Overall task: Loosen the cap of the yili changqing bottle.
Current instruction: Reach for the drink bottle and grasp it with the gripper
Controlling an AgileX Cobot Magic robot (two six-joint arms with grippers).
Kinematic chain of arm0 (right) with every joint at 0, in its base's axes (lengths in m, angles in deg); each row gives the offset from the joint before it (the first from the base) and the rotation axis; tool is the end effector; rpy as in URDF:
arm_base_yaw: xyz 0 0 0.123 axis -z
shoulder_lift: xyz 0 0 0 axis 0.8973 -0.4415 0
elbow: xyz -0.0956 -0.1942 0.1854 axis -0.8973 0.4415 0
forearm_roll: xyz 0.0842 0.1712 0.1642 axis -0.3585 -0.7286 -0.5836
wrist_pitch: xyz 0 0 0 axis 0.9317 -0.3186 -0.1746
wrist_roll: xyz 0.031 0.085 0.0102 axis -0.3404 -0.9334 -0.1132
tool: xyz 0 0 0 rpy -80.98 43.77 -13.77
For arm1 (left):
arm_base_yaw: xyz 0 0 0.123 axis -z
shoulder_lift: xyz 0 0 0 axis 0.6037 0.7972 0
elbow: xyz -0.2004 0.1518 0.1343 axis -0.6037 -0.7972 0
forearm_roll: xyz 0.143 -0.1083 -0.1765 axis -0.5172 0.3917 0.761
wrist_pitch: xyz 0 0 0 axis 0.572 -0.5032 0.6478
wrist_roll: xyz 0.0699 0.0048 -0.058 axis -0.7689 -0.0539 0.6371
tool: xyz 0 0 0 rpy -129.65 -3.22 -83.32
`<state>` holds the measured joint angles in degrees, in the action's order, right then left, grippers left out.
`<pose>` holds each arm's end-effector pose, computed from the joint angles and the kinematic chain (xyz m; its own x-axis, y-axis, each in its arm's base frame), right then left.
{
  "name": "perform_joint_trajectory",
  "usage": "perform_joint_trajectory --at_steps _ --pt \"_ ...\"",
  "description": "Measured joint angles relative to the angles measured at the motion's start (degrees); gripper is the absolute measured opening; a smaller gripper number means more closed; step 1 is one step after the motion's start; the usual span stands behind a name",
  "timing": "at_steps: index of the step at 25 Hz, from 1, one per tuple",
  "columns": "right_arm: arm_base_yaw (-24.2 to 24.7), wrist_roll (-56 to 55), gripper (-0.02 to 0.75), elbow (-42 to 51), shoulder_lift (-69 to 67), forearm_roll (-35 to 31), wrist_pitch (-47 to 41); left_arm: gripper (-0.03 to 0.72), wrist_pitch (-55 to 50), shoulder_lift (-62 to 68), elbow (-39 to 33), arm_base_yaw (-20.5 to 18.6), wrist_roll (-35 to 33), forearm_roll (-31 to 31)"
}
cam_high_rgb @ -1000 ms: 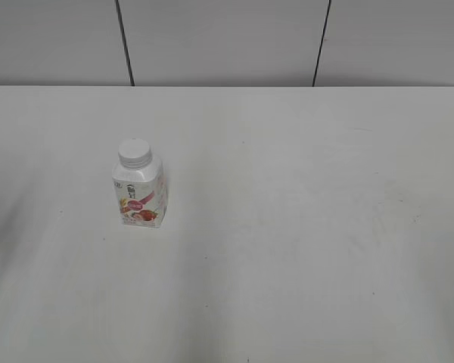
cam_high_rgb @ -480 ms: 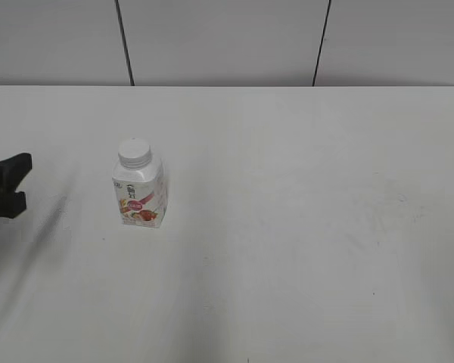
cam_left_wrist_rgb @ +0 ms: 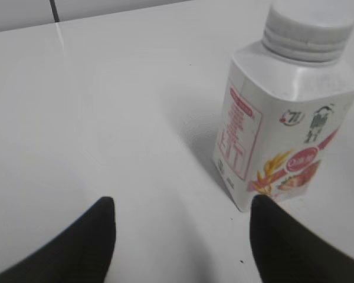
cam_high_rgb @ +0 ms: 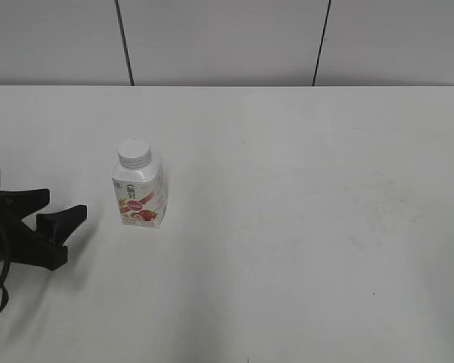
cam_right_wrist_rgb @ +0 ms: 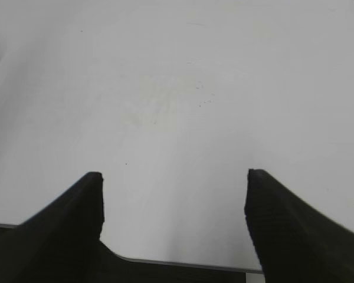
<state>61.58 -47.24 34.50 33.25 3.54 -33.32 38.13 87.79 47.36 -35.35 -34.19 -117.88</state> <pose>-0.0095 0.0122 0.2765 -0.4596 -0.0992 -0.8826 -0.1977 0.9802 -0.0072 0.2177 -0.0505 0.0955 -0.3316 0.1560 -0.9305 0.5271 0.8486 -0.0455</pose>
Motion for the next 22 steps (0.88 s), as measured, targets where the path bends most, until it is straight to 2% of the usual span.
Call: perform_joint_trajectory --at_steps 7,12,22 --pt "0.00 0.00 0.587 0.00 0.00 0.00 0.00 0.606 0.13 1.07 1.30 0.00 0.00 -3.92" --pt "0.00 0.00 0.587 0.00 0.00 0.00 0.00 0.620 0.44 2.00 6.33 0.00 0.07 -12.13" --pt "0.00 0.00 0.587 0.00 0.00 0.00 -0.05 0.618 0.57 9.91 17.73 0.05 5.73 -22.05"
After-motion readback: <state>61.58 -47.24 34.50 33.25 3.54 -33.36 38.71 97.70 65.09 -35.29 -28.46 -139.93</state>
